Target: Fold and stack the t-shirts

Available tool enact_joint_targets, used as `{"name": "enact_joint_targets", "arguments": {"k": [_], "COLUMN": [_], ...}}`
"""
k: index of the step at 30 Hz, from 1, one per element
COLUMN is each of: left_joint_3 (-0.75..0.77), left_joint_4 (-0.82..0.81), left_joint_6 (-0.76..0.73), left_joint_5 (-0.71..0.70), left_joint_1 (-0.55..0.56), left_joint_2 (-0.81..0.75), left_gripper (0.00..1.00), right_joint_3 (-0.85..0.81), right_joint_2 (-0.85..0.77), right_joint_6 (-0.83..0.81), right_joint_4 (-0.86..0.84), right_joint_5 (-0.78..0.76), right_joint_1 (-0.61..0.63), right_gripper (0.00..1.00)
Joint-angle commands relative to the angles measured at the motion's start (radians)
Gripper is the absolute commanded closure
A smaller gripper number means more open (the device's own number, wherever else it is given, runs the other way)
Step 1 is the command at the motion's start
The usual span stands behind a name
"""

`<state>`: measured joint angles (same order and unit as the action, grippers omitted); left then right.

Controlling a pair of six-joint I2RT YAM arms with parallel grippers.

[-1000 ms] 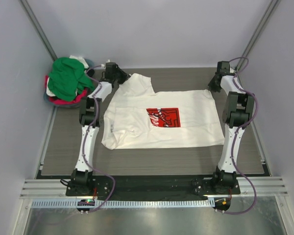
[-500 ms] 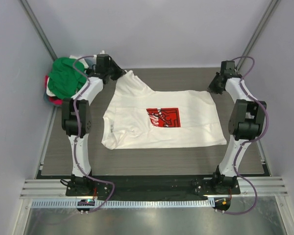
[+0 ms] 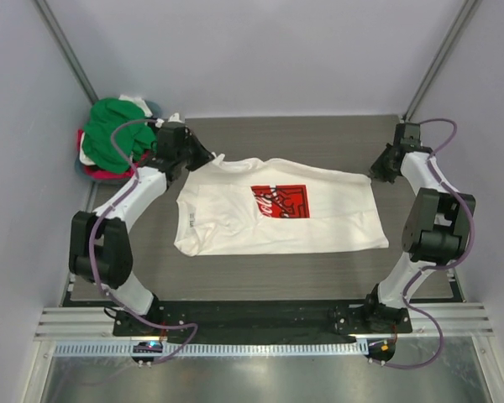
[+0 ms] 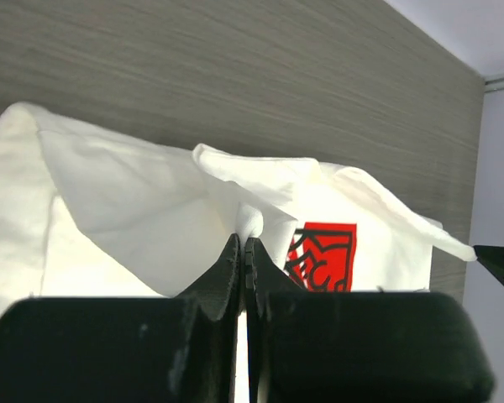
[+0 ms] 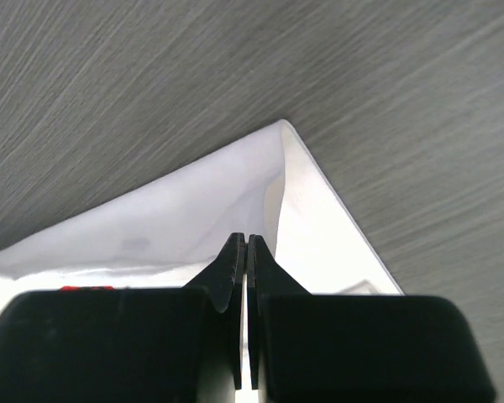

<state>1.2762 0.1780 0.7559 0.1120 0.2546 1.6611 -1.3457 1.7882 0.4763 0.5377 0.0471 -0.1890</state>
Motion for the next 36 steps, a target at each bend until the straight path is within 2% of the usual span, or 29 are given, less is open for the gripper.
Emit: {"name": "enact_joint_targets", "arguments": {"k": [1, 10, 21, 25, 26, 27, 28, 29, 31, 32, 33, 35, 36], "left_joint_3": [-0.104, -0.299, -0.547, -0.623, -0.641, -0.679, -0.702, -0.722, -0.779, -0.791, -0.807, -0.811, -0.811], "left_joint_4": [-0.006, 0.081, 0.109, 0.171, 0.188, 0.207, 0.253, 0.273, 0.316, 0.331, 0.348, 0.399, 0.422], "left_joint_6": [-0.012, -0.004, 0.092, 0.183, 0.198, 0.216, 0.252, 0.275, 0.304, 0.325, 0.330, 0.333, 0.329], "left_joint_5": [-0.063, -0.159, -0.183, -0.175, -0.178, -0.192, -0.201, -0.212, -0.228, -0.232, -0.236, -0.253, -0.259], "left_joint_1": [0.000, 0.006, 0.018, 0.029, 0.035, 0.037, 0.040, 0.041, 0.041, 0.041, 0.043, 0.041, 0.041], "left_joint_2": [-0.145, -0.423, -0.621, -0.711, -0.739, -0.770, -0.855, -0.898, -1.047, -1.096, -1.138, -1.231, -1.251], "left_gripper": [1.00, 1.00, 1.00, 0.98, 0.98, 0.95, 0.95, 0.95, 0.89, 0.82, 0.64, 0.53, 0.44], "right_joint_3": [0.035, 0.089, 0.135, 0.183, 0.203, 0.210, 0.218, 0.227, 0.224, 0.220, 0.215, 0.194, 0.188], "right_joint_2": [-0.095, -0.127, -0.127, -0.170, -0.177, -0.184, -0.196, -0.200, -0.208, -0.210, -0.213, -0.219, -0.223], "right_joint_6": [0.018, 0.028, 0.051, 0.074, 0.081, 0.079, 0.082, 0.085, 0.097, 0.102, 0.105, 0.108, 0.108], "right_joint_4": [-0.016, -0.016, -0.012, -0.005, -0.004, -0.007, -0.007, -0.007, -0.005, -0.007, -0.007, -0.005, -0.005], "right_joint_5": [0.004, 0.004, -0.042, -0.089, -0.085, -0.072, -0.060, -0.061, -0.059, -0.053, -0.021, -0.001, 0.023], "right_joint_1": [-0.015, -0.029, -0.041, -0.070, -0.099, -0.113, -0.128, -0.148, -0.156, -0.156, -0.156, -0.155, -0.153], "right_gripper": [0.99, 0.99, 0.99, 0.99, 0.95, 0.86, 0.57, 0.40, 0.20, 0.19, 0.19, 0.18, 0.18]}}
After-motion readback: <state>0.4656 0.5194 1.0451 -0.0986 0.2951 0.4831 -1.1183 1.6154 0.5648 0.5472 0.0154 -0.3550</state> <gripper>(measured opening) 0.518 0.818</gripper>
